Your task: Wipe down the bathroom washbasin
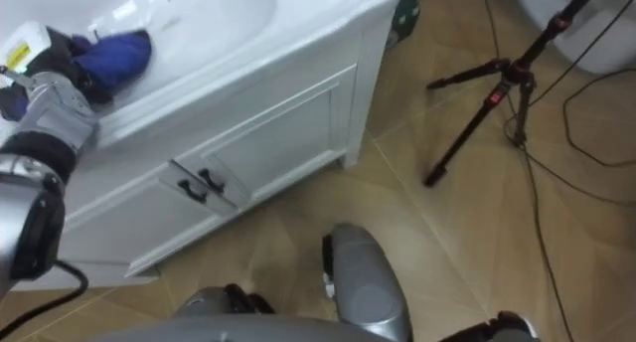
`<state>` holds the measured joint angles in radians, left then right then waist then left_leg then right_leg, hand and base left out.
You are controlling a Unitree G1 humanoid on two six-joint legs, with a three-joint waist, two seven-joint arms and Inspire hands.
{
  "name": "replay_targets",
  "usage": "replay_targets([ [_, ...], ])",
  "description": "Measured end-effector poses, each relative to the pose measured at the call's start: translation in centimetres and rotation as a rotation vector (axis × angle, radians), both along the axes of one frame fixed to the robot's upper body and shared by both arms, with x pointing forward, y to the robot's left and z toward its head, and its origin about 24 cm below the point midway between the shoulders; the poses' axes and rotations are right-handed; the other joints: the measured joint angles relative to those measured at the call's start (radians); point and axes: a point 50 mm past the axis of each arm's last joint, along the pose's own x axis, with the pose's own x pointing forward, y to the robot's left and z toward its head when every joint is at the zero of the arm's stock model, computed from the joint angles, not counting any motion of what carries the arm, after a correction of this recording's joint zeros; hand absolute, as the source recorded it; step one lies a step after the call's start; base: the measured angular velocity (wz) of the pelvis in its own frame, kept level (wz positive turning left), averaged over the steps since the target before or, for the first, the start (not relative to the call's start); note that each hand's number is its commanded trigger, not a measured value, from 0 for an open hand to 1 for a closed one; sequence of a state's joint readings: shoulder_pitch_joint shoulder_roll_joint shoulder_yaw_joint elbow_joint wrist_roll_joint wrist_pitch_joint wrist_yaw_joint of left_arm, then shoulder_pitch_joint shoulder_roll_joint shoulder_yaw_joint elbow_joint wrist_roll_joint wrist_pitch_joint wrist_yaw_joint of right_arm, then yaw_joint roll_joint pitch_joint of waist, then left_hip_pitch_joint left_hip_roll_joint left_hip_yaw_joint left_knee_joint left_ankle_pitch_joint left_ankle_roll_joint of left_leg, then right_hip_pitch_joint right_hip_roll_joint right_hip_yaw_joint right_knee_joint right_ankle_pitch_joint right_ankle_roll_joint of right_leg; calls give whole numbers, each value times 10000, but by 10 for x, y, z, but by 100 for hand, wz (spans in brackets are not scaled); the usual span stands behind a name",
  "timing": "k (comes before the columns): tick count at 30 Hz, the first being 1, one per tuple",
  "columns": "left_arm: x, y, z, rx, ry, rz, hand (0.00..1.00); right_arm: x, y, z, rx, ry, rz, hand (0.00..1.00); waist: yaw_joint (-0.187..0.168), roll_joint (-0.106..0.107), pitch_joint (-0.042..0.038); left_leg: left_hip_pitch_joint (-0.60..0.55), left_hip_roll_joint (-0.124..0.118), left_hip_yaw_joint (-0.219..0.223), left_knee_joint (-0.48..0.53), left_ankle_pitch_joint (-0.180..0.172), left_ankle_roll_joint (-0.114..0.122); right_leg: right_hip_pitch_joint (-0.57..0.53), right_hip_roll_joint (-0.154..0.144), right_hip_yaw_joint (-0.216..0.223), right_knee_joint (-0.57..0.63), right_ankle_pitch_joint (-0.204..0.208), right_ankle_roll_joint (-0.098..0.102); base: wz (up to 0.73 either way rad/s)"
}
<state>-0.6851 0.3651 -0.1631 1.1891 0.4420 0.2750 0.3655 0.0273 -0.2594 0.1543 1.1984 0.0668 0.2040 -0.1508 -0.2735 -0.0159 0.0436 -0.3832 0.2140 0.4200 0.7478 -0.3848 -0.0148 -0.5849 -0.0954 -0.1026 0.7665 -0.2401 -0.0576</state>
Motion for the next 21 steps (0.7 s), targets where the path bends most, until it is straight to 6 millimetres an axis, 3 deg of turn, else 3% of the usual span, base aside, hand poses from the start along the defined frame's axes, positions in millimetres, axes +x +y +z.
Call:
replay_targets([
  [5,10,-10,7,-365,-317,-112,100,17,0,3,-45,-433,365,0,-128,-29,18,-222,-32,-44,164,-15,24,-234,-77,-10,216,-72,37,4],
  [10,21,-25,15,-932,-825,-165,100,30,1,6,-155,-912,467,0,-515,-39,42,-358,37,-123,374,-125,36,-310,-84,-76,363,-142,-25,1],
  [13,26,-34,19,-1264,-1247,-45,100,27,1,6,-289,-857,387,0,-766,-17,53,-339,81,-82,369,-172,5,-324,-50,-81,366,-184,-40,-3],
  [16,29,-38,24,-1548,-1813,270,100,26,4,5,-327,-844,342,0,-800,55,7,-295,179,149,399,-237,-26,-475,-28,-79,455,-233,-108,-23],
  [17,30,-39,26,-1673,-2001,401,100,25,5,4,-381,-771,446,0,-849,-32,65,-277,178,180,419,-261,-66,-505,-79,-120,545,-306,-130,-9],
  [18,33,-42,29,-1688,-2183,395,100,23,7,3,-346,-731,459,0,-863,47,15,-286,190,168,487,-306,-126,-545,-81,-122,662,-397,-154,-4],
  [20,34,-43,31,-1625,-2359,394,100,20,7,2,-329,-662,426,0,-934,-37,63,-286,197,171,531,-362,-148,-600,-82,-96,786,-496,-185,0],
  [21,35,-43,33,-1558,-2473,436,100,20,8,2,-360,-635,516,0,-994,2,38,-282,199,167,544,-376,-171,-621,-89,-85,857,-559,-208,0],
])
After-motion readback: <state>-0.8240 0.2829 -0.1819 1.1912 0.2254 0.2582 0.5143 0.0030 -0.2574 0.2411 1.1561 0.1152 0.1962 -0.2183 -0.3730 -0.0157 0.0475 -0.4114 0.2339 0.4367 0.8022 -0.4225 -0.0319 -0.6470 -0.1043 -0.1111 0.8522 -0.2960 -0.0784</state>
